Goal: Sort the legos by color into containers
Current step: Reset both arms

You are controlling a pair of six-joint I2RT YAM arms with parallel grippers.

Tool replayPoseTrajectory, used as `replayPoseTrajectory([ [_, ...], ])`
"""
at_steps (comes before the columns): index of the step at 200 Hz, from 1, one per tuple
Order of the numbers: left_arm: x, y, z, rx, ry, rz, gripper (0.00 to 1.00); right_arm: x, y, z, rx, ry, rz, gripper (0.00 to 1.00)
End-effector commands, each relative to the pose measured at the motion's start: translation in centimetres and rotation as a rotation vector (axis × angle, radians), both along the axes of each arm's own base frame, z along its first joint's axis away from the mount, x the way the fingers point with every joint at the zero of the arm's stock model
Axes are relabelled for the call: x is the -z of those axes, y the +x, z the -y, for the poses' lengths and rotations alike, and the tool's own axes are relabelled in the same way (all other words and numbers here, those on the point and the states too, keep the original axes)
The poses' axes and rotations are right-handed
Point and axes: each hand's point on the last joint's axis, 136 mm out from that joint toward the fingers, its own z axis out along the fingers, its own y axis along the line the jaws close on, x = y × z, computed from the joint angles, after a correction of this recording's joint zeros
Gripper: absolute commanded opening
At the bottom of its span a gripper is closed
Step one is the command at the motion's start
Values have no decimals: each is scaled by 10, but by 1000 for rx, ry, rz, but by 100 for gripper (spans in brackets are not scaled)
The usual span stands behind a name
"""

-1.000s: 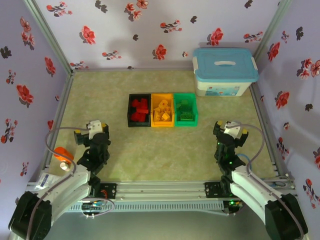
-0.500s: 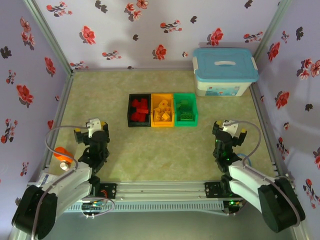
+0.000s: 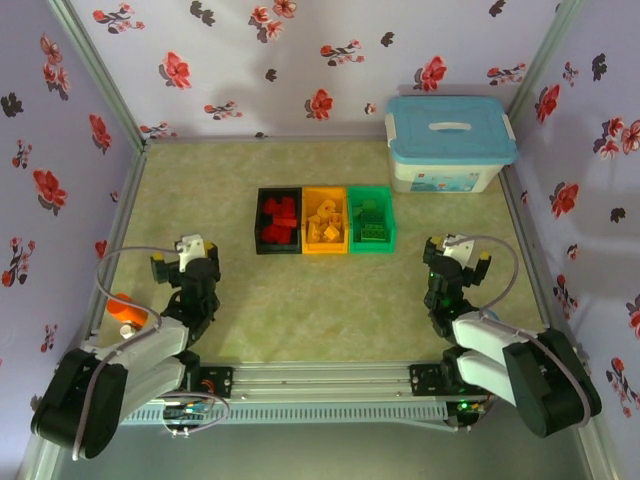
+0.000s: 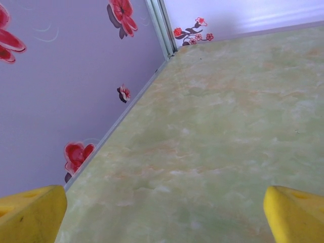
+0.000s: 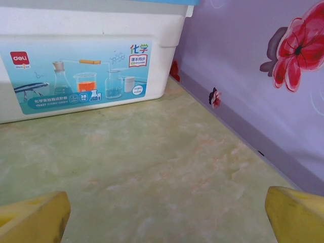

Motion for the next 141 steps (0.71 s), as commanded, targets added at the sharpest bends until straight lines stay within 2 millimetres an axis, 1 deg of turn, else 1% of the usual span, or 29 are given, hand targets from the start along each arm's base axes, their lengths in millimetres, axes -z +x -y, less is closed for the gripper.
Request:
replayPoseTrajectory([
  [1,-17,8,1,-1,-13,64,100,-19,8,0,7,14,68,99],
  [60,-17,14,4,8,-4,73,100,-18,14,1,6,18,73,99],
  [108,-16,25,7,21,11,71,100,-17,22,2,21,9,72,99],
  [141,-16,30,9,27,20,81,100,-17,23,4,29,13,77,99],
])
